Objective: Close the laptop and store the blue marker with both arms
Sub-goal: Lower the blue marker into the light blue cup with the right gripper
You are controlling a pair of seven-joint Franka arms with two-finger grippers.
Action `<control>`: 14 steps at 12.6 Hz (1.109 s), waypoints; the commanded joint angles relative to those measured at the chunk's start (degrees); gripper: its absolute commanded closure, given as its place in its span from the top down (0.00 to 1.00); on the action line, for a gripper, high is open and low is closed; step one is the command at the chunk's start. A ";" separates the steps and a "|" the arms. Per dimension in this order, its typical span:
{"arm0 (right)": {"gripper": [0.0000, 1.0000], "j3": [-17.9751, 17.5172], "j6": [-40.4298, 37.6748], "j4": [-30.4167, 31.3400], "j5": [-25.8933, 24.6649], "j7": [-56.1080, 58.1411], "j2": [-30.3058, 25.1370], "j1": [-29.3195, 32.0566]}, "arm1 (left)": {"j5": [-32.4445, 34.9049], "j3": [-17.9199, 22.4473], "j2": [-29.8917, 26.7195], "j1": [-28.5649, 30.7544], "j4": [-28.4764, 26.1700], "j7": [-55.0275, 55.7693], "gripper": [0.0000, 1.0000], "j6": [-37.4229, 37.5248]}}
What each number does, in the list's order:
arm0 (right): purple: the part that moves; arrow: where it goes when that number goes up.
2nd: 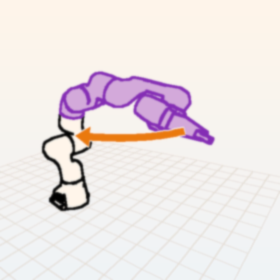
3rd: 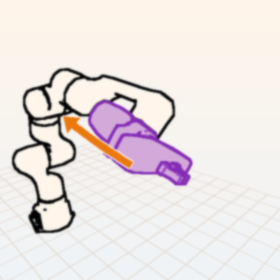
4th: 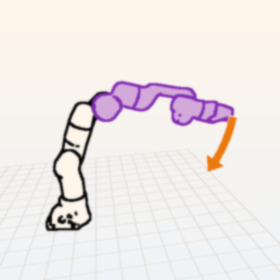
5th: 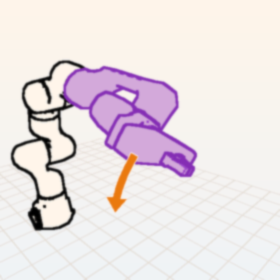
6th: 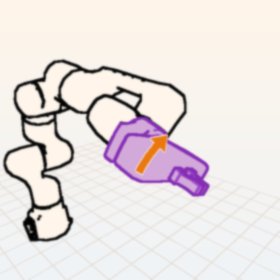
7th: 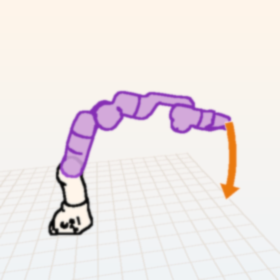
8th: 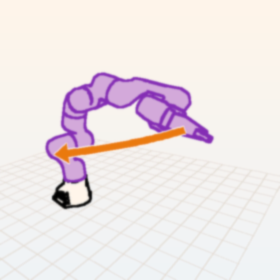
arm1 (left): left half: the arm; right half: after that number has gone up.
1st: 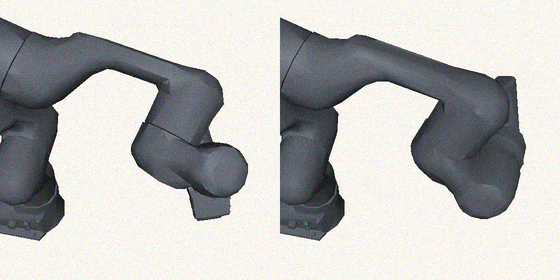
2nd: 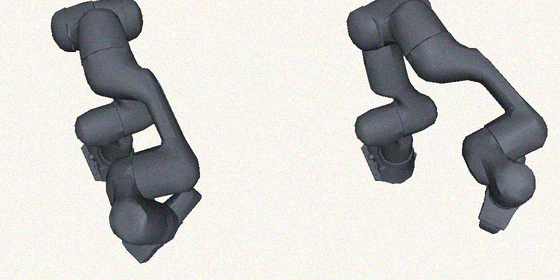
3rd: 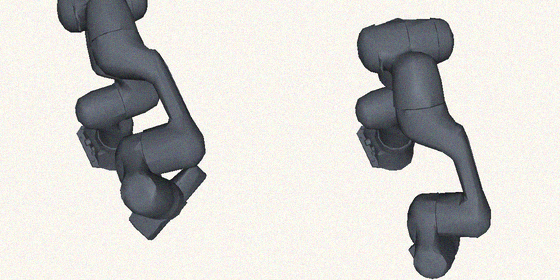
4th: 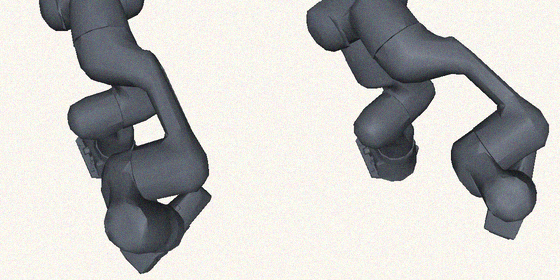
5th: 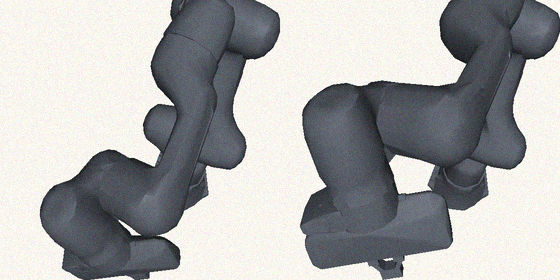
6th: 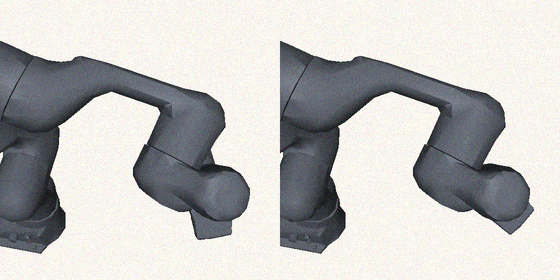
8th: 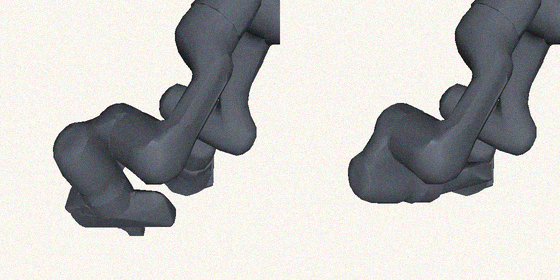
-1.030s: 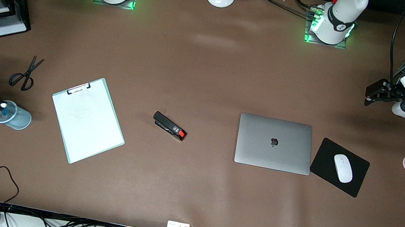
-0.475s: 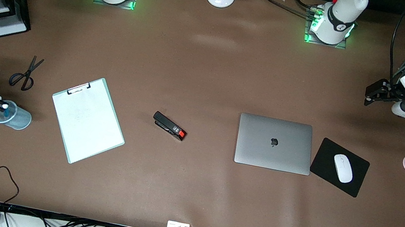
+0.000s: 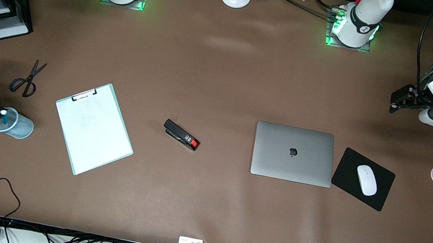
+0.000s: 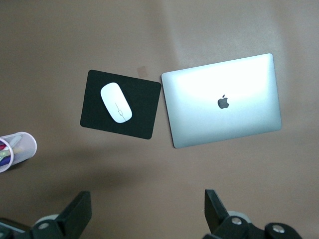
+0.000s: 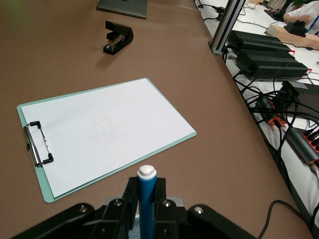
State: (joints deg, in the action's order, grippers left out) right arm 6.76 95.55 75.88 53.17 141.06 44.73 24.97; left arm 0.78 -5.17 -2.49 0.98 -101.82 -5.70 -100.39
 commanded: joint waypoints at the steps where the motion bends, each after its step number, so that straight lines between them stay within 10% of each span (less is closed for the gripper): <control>1: 0.07 -0.70 -0.98 -1.61 1.24 2.46 1.58 1.13 | 1.07 -0.19 0.55 -0.01 1.45 -0.72 1.00 0.72; 14: 0.09 -0.78 -0.28 -1.61 1.41 6.68 4.83 2.01 | 1.07 -1.33 0.55 0.07 2.06 -0.46 1.00 1.86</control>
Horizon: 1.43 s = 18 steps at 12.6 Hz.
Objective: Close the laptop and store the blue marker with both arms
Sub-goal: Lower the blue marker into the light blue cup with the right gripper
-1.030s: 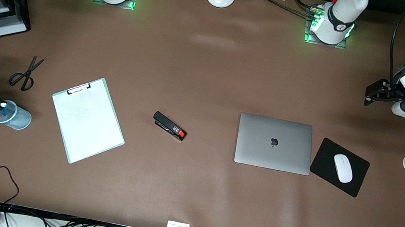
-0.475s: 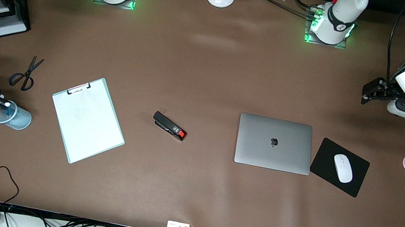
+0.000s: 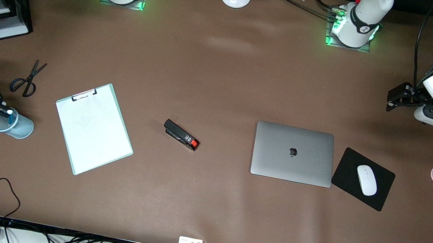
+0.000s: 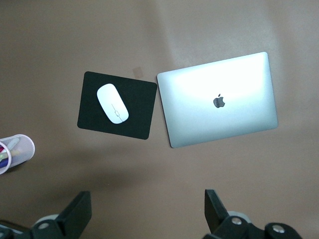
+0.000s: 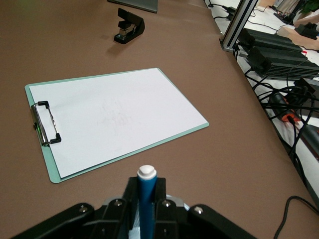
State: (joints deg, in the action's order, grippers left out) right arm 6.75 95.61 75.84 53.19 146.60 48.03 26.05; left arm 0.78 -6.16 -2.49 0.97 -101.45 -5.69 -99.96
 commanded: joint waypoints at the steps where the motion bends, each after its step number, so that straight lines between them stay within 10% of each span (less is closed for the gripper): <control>1: 0.10 -0.78 -0.34 -1.57 1.65 1.15 1.72 0.93 | 1.06 -0.34 0.55 0.08 1.70 -0.46 1.00 1.43; 3: 0.31 -0.78 -0.42 -1.57 1.74 0.10 1.63 1.28 | 1.06 -0.34 0.55 0.08 1.70 -0.46 1.00 1.43; 4: 0.93 -0.69 -0.77 -1.57 2.09 -0.95 1.54 1.37 | 1.06 -0.34 0.55 0.08 1.70 -0.37 1.00 1.52; 5: 1.00 -0.69 -1.21 -1.57 2.44 -3.31 1.45 1.46 | 1.06 -0.34 0.55 0.08 1.70 -0.46 1.00 1.52; 18: 1.00 -0.86 -9.48 -5.00 -7.12 -27.75 -10.75 -1.79 | 1.06 -0.25 0.73 0.08 1.78 -0.46 1.00 2.14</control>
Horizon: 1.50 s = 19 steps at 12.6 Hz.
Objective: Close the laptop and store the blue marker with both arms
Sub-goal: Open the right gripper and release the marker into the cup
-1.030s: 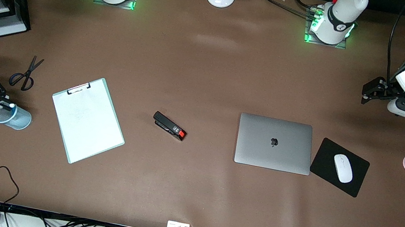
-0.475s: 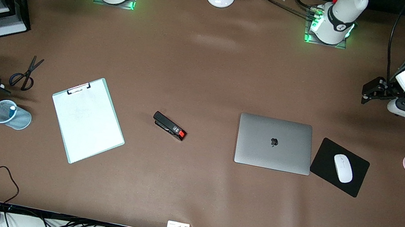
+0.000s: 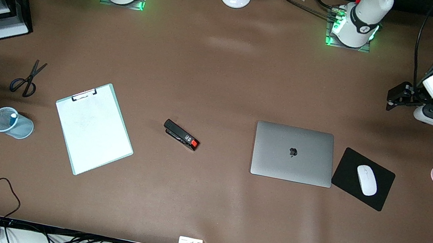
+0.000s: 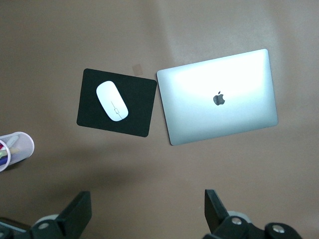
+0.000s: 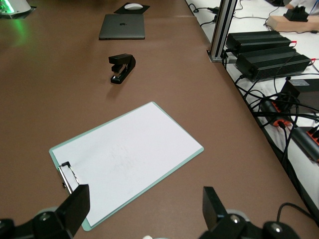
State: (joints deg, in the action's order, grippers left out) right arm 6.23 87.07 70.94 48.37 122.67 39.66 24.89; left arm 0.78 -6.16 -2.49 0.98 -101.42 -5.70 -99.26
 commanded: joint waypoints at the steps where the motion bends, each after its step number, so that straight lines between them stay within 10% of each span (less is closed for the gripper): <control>1: 1.00 -0.25 -1.02 -0.10 -3.28 -5.58 -3.52 -1.59 | 1.06 -0.25 0.73 0.08 1.75 -0.37 1.00 1.44; 19: 1.00 0.01 -3.22 -8.01 -15.76 -33.97 -7.75 -16.09 | 1.15 -0.25 0.73 0.17 1.75 -0.81 1.00 1.53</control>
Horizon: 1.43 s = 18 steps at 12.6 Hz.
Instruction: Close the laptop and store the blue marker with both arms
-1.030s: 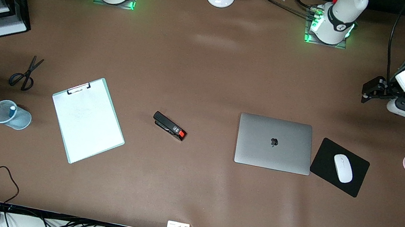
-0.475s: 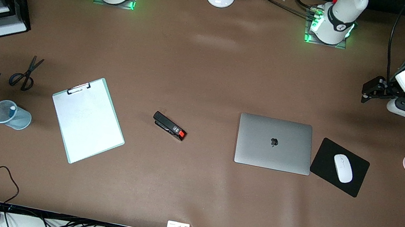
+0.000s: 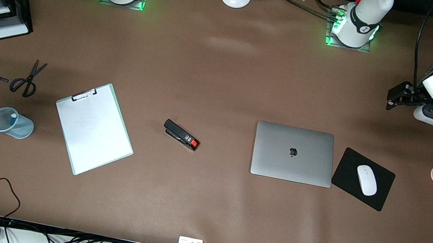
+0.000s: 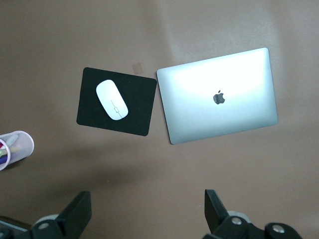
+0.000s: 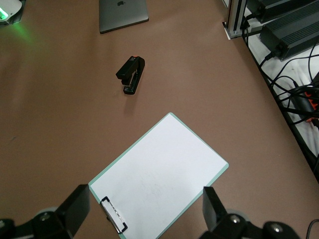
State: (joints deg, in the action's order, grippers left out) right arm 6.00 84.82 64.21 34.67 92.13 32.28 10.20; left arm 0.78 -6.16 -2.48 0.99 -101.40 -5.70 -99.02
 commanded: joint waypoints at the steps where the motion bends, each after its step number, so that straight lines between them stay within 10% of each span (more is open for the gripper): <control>1: 1.00 0.33 -0.98 -1.28 -2.24 -5.01 -1.24 -2.11 | 1.15 -0.25 0.72 0.15 1.82 -0.63 1.00 1.29; 9: 1.00 -0.11 -0.28 -0.32 -10.39 -27.22 -6.86 -10.98 | 1.15 -0.25 0.72 0.15 1.82 -0.54 1.00 1.29; 18: 1.00 -0.38 0.43 16.38 -20.86 -62.21 -18.38 -16.00 | 1.15 -0.34 0.81 0.06 2.08 -0.54 1.00 1.29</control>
State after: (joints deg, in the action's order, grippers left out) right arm 5.90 84.09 76.70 16.64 36.56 17.18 -3.67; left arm 0.78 -6.16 -2.48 0.99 -101.30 -5.70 -99.02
